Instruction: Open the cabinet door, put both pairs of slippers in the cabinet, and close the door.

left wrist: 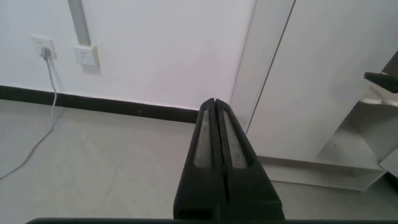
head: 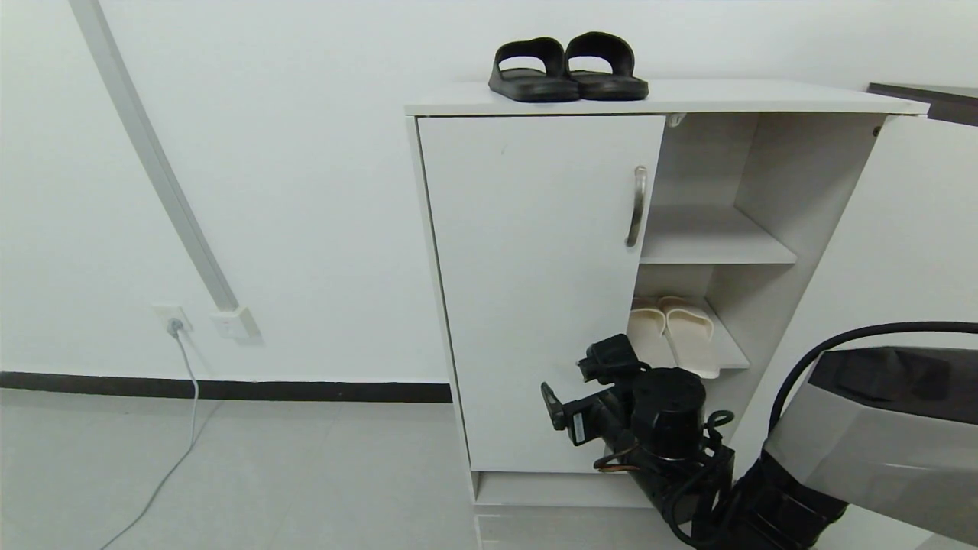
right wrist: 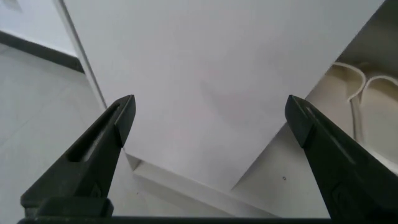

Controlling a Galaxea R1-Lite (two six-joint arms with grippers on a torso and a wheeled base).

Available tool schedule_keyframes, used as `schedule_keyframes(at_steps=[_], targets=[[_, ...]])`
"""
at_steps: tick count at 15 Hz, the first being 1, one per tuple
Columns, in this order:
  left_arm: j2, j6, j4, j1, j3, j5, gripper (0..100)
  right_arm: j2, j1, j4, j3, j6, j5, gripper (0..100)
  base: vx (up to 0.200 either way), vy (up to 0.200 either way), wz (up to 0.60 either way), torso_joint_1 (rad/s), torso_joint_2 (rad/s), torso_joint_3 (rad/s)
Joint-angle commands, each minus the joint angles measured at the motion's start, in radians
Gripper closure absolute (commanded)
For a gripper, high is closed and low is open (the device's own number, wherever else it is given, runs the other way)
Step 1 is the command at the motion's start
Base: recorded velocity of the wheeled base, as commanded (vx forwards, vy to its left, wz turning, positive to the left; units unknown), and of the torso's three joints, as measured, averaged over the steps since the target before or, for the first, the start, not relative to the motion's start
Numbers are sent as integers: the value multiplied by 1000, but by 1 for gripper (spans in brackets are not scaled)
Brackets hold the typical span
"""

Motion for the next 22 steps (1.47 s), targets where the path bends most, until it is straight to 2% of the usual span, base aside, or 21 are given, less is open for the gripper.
schedule_keyframes(at_steps=[1,5,8,14,22], targets=[[1,0,-1,0,0,1,100,4,0,0,2,0,1,0,0,0,0,0,0,0],[1,0,-1,0,0,1,100,16,3,-6,-1,0,-1,0,0,0,0,2,-36,-37],[1,0,-1,0,0,1,100,19,3,-6,-3,0,-1,0,0,0,0,14,-191,-323],[1,0,1,0,0,1,100,19,2,-21,3,1,-1,0,0,0,0,72,-494,-361],[1,1,1,0,0,0,100,25,3,-28,6,0,-1,0,0,0,0,152,-471,-327]])
